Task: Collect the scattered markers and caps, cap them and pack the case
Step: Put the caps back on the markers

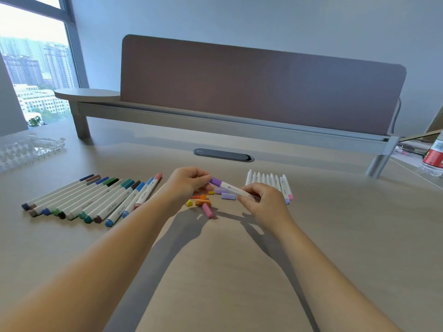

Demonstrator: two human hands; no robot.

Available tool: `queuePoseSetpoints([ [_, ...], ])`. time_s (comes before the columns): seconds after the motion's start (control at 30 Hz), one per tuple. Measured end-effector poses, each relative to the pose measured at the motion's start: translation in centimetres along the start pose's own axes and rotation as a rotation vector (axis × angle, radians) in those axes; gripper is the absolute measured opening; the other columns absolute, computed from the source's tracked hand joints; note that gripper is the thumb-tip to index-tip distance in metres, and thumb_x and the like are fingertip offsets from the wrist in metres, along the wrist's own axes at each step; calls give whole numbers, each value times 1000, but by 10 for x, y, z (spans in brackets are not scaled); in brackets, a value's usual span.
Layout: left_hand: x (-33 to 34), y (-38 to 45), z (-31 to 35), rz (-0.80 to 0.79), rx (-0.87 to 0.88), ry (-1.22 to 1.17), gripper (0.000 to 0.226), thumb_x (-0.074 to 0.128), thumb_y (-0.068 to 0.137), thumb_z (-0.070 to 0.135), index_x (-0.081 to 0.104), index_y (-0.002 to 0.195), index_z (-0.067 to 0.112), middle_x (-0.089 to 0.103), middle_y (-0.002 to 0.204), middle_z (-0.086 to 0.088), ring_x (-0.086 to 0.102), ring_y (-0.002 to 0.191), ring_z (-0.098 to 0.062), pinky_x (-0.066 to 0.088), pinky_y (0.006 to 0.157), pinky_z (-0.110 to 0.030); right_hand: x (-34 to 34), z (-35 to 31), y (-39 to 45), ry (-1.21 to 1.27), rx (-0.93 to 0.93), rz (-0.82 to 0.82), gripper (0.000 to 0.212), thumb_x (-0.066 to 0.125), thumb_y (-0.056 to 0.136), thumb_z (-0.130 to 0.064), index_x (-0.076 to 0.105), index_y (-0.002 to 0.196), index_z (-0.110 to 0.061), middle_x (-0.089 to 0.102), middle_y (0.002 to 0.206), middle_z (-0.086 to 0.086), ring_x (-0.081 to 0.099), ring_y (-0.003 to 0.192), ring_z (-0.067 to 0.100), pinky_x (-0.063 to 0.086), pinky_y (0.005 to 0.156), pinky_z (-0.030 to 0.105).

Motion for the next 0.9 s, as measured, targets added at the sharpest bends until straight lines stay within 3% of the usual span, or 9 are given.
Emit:
queuePoseSetpoints([
  [0.2, 6, 2, 13, 15, 43, -23, 19, 47, 91, 9, 59, 103, 0, 56, 70, -2, 54, 62, -10, 48, 54, -8, -8, 2, 8, 11, 5, 70, 13, 57, 89, -13, 68, 94, -6, 47, 63, -13, 43, 61, 6, 35, 55, 8],
  [0.37, 13, 6, 17, 15, 66, -45, 19, 46, 92, 6, 58, 103, -2, 55, 71, -3, 53, 63, -10, 48, 64, -16, -9, 3, 10, 20, 8, 83, 13, 57, 89, -11, 68, 93, -5, 49, 66, -5, 42, 60, 7, 34, 54, 7],
  [0.53, 18, 10, 12, 27, 76, 11, 12, 45, 93, 11, 56, 91, 8, 54, 75, -1, 51, 66, -9, 45, 65, -15, -5, 3, 10, -7, 9, 49, 20, 53, 92, -14, 66, 102, -4, 50, 69, -5, 42, 60, 3, 36, 51, 7],
  [0.6, 19, 13, 14, 34, 111, 30, 10, 46, 93, 11, 53, 100, 10, 53, 81, -1, 50, 70, -10, 45, 69, -18, -1, -1, 11, -13, -16, 33, 25, 49, 94, -15, 64, 110, -4, 58, 85, 4, 44, 67, 5, 33, 54, 9],
  [0.7, 19, 16, 18, 45, 124, -71, 26, 46, 93, 6, 45, 118, 8, 54, 89, -3, 57, 83, -17, 47, 81, -27, 3, -8, 15, -4, -36, 5, 31, 44, 96, -14, 58, 123, -8, 61, 108, 10, 45, 74, 7, 34, 57, 9],
  [0.77, 13, 20, 17, 77, 86, -175, 30, 42, 94, 4, 42, 124, 6, 53, 92, -7, 56, 89, -20, 47, 83, -29, 5, -4, 19, 66, 13, 5, 33, 42, 97, -15, 55, 126, -7, 61, 106, 8, 48, 74, 5, 38, 64, 8],
  [0.83, 3, 26, 12, 104, 29, -237, 34, 37, 96, 5, 38, 130, 9, 49, 92, -10, 54, 84, -20, 46, 83, -32, 2, 7, 24, 131, 98, 70, 31, 42, 97, -14, 57, 122, -4, 59, 101, 5, 51, 84, 11, 41, 78, 19],
  [0.9, -11, 33, 6, 151, 20, -82, 39, 31, 99, 11, 30, 138, 13, 45, 99, -12, 48, 79, -17, 44, 85, -34, -3, 19, 30, 95, 170, 129, 29, 41, 96, -13, 60, 115, -2, 59, 95, 4, 51, 85, 14, 39, 80, 24],
])
Point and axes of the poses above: each hand's wrist, its own y-axis towards the middle knuckle, its own x-axis out of the palm, z = x × y, the point moved 4 cm from there along y, towards the middle knuckle
